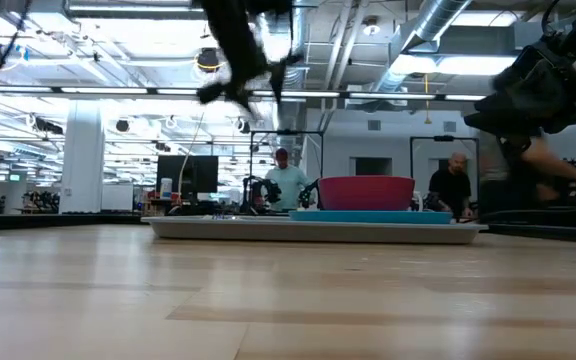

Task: Set up tray
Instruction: Return to Home Position

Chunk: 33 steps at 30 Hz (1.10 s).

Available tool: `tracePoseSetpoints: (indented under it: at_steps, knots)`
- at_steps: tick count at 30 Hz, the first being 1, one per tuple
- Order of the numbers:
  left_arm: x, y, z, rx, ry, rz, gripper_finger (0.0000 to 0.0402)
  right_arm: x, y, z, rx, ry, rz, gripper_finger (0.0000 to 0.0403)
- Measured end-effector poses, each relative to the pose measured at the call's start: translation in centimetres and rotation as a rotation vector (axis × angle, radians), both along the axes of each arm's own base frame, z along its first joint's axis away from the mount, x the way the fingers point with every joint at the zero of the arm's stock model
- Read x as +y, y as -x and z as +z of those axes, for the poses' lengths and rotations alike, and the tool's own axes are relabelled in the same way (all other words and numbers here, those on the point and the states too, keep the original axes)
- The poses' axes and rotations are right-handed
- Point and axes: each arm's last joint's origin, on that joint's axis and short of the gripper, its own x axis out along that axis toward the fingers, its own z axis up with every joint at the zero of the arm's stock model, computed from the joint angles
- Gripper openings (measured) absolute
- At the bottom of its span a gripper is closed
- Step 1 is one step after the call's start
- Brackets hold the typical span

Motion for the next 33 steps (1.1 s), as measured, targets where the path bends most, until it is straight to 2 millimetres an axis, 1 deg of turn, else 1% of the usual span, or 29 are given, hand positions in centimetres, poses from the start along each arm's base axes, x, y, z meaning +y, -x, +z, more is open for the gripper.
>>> tracePoseSetpoints:
  at_steps: [4,7,10,12,13,15,19,22,25,28,31,33]
  knots:
    - [-2.8,0.8,5.6,-0.189,-0.269,-0.138,0.0170,0.0,0.0,0.0,0.001,0.000,0.000,0.0123]
    - [-5.0,2.0,8.6,-0.323,-0.409,-0.244,0.0170,0.0,0.0,0.0,0.001,0.000,0.000,0.0123]
    - [-7.5,3.5,10.6,-0.497,-0.561,-0.396,0.0170,0.0,0.0,0.0,0.001,0.000,0.000,0.0123]
    - [-8.8,5.0,10.9,-0.651,-0.628,-0.501,0.0170,0.0,0.0,0.0,0.000,0.000,0.000,0.0123]
    - [-9.4,5.8,10.8,-0.726,-0.647,-0.556,0.0170,0.0,0.0,0.0,0.001,0.000,0.000,0.0123]
    - [-10.1,7.5,9.7,-0.856,-0.672,-0.638,0.0170,0.0,0.0,0.0,0.000,0.000,0.000,0.0123]
    - [-10.7,11.8,8.1,-1.054,-0.734,-0.746,0.0170,0.0,0.0,0.0,0.001,0.000,0.000,0.0123]
    - [-10.9,15.0,6.5,-1.108,-0.756,-0.787,0.0170,0.0,0.0,0.0,0.000,0.000,0.000,0.0123]
    - [-10.9,18.0,4.8,-1.130,-0.766,-0.782,0.0170,0.0,0.0,0.0,0.001,0.000,0.000,0.0123]
    - [-11.1,20.8,3.5,-1.187,-0.782,-0.793,0.0170,0.0,0.0,0.0,0.001,0.000,0.000,0.0123]
    - [-11.3,22.7,2.2,-1.224,-0.792,-0.795,0.0170,0.0,0.0,0.0,0.001,0.000,0.000,0.0123]
    - [-11.3,23.7,1.2,-1.238,-0.796,-0.787,0.0170,0.0,0.0,0.0,0.000,0.000,0.000,0.0123]
